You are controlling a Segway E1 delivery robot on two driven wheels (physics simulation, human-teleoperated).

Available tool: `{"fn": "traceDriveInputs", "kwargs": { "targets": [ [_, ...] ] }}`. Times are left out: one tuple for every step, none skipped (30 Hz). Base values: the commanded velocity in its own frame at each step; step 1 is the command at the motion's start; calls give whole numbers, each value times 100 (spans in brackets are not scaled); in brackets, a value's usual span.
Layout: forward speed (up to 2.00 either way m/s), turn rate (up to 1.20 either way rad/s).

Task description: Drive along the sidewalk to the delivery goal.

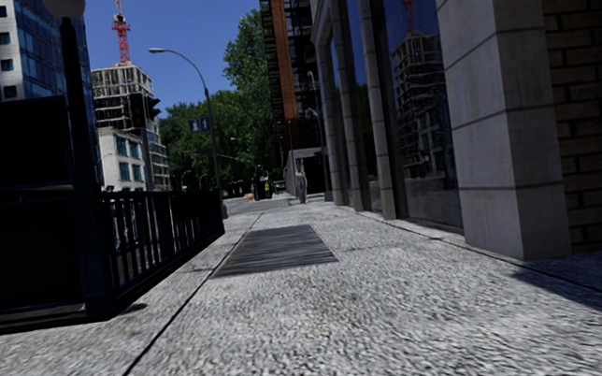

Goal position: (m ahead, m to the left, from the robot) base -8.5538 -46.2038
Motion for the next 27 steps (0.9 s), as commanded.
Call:
{"fn": "traceDriveInputs", "kwargs": {
  "targets": [
    [200, 18],
    [200, 38],
    [200, 58],
    [200, 58],
    [200, 69],
    [200, 72],
    [200, 73],
    [200, 73],
    [200, 0],
    [200, 0],
    [200, 0],
    [200, 0],
    [200, 0],
    [200, 0],
    [200, 0],
    [200, 0],
    [200, 0],
    [200, 0],
    [200, 0],
    [200, 0],
    [200, 0],
    [200, 0],
    [200, 0],
    [200, 0],
    [200, 0],
    [200, 0],
    [200, 0]
  ]
}}
